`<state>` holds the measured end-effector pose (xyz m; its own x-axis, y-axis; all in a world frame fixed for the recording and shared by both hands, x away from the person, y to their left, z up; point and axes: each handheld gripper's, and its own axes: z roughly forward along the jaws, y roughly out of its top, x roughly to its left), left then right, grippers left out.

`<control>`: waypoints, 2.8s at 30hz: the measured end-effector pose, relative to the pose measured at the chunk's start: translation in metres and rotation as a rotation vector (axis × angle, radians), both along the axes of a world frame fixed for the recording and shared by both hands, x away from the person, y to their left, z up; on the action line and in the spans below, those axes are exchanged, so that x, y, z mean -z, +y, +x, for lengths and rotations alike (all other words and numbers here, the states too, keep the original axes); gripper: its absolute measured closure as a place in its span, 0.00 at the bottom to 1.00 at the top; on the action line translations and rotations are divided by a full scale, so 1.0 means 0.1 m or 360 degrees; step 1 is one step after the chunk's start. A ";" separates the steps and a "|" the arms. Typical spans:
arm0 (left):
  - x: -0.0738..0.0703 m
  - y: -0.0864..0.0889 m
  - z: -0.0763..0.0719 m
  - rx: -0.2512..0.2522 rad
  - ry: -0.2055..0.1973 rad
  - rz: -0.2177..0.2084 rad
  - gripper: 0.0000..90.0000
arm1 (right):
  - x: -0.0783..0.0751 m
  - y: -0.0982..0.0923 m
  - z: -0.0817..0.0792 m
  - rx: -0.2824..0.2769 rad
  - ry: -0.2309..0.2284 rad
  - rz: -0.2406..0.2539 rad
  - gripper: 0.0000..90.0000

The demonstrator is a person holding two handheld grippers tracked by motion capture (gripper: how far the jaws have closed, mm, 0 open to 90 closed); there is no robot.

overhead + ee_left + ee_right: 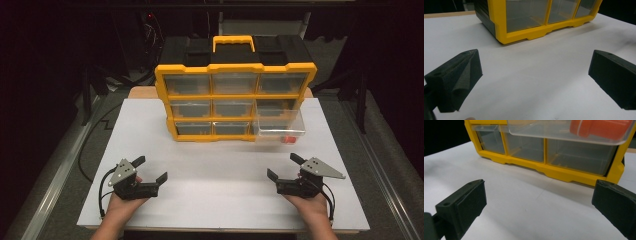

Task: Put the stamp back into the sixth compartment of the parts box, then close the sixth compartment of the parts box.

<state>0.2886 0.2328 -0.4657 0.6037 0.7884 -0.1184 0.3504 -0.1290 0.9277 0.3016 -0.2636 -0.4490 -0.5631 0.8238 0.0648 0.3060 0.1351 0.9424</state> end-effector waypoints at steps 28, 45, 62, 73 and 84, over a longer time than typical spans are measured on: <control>0.01 0.00 0.02 0.0011 -0.0008 -0.0009 0.00 | -0.01 -0.03 -0.03 0.0048 -0.0013 -0.0058 0.00; -0.01 -0.01 0.00 0.0011 -0.0028 -0.0006 0.00 | -0.04 -0.07 -0.08 0.0063 -0.0059 -0.0047 0.18; -0.01 -0.01 0.00 0.0004 -0.0025 -0.0019 0.00 | -0.02 -0.06 -0.08 0.0069 -0.0049 -0.0075 0.39; -0.01 0.00 0.01 0.0003 -0.0017 -0.0020 0.00 | -0.02 -0.05 -0.08 0.0086 -0.0038 -0.0081 0.61; 0.00 0.01 0.01 0.0007 -0.0012 -0.0011 0.00 | -0.03 -0.06 -0.09 0.0079 -0.0033 -0.0084 0.88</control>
<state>0.2896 0.2336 -0.4655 0.6081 0.7848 -0.1192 0.3427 -0.1241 0.9312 0.2926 -0.2699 -0.4457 -0.5221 0.8528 0.0091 0.2941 0.1700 0.9405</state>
